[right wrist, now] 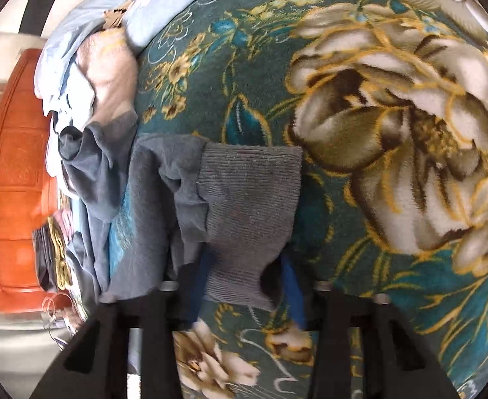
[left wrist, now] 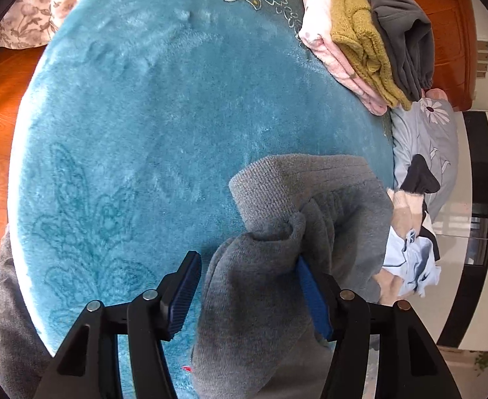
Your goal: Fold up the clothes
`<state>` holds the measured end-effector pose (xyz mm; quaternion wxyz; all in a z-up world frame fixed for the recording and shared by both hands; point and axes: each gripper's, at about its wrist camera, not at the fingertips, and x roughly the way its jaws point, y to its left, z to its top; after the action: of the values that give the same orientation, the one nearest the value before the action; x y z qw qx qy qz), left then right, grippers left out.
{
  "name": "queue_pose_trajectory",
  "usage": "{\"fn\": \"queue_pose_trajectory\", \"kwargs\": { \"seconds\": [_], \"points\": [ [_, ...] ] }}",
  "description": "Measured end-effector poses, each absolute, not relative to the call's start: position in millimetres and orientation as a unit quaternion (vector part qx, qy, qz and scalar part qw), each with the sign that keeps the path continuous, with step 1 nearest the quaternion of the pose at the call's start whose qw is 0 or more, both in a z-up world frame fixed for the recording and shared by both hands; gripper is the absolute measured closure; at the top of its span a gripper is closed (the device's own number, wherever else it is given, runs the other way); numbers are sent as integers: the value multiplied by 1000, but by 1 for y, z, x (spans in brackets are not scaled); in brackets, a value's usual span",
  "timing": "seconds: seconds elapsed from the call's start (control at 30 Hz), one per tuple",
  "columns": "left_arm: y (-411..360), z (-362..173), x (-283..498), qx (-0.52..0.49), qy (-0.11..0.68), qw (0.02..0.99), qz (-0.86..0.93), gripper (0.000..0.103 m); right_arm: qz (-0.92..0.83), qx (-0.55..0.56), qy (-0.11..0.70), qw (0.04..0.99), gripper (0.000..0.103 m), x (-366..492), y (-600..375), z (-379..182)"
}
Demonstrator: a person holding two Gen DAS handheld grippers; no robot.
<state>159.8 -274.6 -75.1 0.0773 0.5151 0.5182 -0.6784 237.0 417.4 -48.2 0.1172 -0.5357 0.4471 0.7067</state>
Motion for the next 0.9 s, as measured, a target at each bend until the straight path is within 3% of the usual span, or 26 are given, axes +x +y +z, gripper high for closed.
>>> {"fn": "queue_pose_trajectory", "kwargs": {
  "seconds": [0.03,0.07,0.17,0.37,0.53,0.9],
  "points": [
    [-274,-76,157,516,518,76,-678,45,708,-540,440,121,92,235,416,-44],
    [-273,-75,153,521,510,80,-680,60,709,-543,432,125,94,234,415,-39],
    [-273,-66,145,530,473,97,-697,87,711,-555,410,137,96,229,410,-26],
    [-281,-26,138,486,444,95,-747,94,718,-579,331,197,97,264,433,23],
    [-276,-11,136,482,406,82,-772,96,683,-607,320,250,97,328,453,44],
    [-282,-52,153,531,366,125,-754,96,609,-681,311,261,97,404,431,-27]
  ]
}}
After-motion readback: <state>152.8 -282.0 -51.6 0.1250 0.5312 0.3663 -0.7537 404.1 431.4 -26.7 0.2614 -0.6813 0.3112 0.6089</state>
